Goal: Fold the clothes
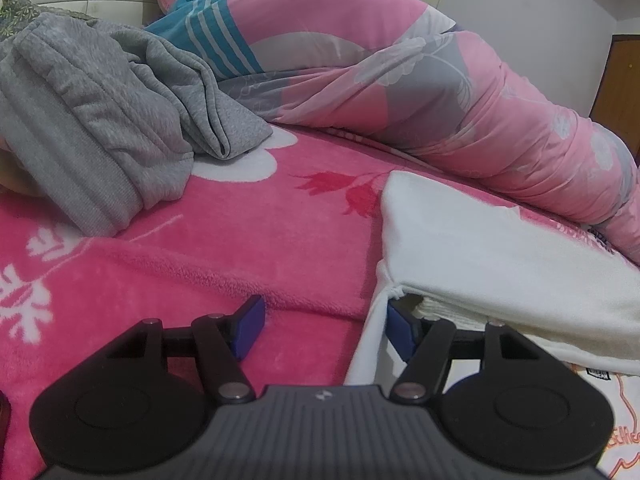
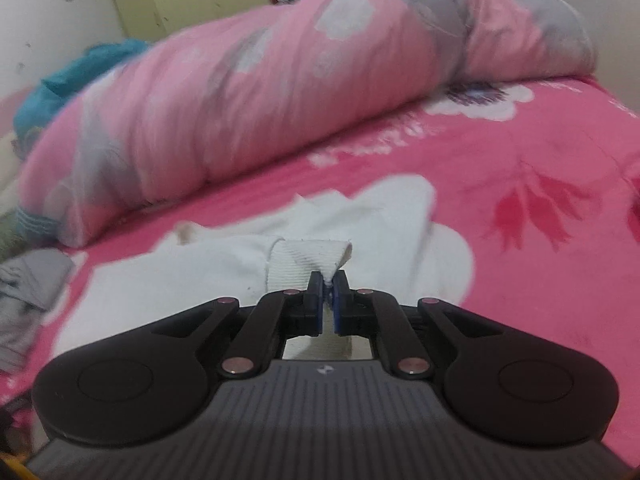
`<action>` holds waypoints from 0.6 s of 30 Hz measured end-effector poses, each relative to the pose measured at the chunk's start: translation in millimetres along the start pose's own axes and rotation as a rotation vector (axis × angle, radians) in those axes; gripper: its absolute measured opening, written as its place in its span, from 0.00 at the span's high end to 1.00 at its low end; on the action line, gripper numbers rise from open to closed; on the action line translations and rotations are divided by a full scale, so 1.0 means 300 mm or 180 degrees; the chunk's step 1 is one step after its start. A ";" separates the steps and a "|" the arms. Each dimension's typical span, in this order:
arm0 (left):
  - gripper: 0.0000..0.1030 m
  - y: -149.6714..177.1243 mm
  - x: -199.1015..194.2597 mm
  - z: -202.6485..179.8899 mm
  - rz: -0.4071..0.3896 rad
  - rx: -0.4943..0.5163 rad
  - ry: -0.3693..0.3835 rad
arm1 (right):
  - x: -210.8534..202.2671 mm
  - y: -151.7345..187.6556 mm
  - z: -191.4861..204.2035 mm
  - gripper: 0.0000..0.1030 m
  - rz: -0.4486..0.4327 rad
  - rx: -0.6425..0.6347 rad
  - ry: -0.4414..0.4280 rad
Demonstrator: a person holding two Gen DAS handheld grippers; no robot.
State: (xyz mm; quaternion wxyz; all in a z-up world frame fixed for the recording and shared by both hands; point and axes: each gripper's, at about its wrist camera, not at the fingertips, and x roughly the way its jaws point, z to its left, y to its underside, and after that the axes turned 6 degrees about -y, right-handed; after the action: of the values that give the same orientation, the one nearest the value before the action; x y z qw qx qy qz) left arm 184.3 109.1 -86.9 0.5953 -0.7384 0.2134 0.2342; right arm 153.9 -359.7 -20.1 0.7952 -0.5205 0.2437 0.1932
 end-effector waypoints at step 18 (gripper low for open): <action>0.33 -0.003 -0.027 0.014 0.0031 -0.0077 0.0108 | 0.097 0.087 -0.041 0.96 0.0438 -0.0181 0.0432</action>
State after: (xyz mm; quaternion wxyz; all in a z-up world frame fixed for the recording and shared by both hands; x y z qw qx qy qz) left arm 177.9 113.6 -82.2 0.5815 -0.7483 0.2243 0.2271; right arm 160.3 -359.6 -60.5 0.7466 -0.5368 0.3266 0.2185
